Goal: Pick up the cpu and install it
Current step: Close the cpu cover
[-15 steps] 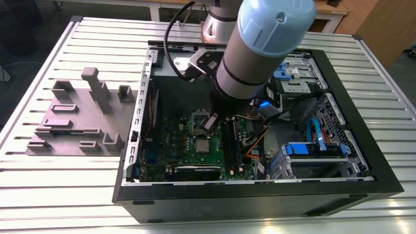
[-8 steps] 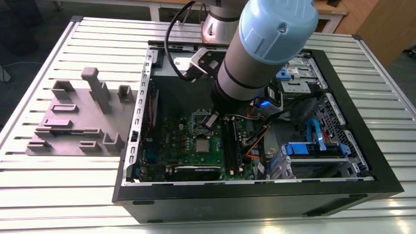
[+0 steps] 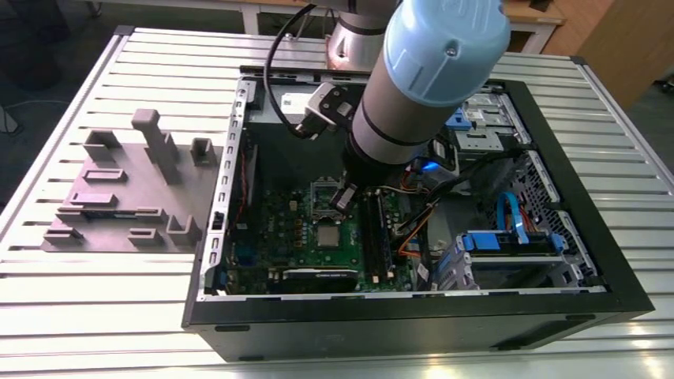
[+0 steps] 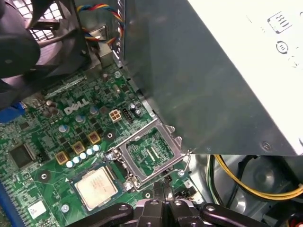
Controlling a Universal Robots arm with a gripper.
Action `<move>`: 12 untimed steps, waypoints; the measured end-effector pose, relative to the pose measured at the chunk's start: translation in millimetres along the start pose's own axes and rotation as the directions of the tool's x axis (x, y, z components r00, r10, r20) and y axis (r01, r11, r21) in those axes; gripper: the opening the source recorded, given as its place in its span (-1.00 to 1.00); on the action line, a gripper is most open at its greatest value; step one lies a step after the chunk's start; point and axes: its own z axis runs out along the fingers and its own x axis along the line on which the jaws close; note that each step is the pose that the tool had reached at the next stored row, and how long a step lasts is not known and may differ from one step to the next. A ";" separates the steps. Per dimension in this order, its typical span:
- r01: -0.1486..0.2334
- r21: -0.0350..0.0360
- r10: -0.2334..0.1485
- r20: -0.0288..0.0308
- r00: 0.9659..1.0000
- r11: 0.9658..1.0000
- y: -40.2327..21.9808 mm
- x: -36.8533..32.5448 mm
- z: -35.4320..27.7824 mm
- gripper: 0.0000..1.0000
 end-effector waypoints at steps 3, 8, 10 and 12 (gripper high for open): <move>0.001 -0.006 -0.001 0.010 1.000 1.000 1.2 -2.4 3.3 -0.80; 0.001 -0.007 -0.001 0.012 1.000 1.000 1.0 -3.2 5.2 -0.80; 0.001 -0.007 -0.001 0.012 1.000 1.000 0.9 -3.3 5.3 -0.80; 0.002 -0.008 -0.002 0.014 1.000 1.000 0.9 -3.3 5.5 -0.80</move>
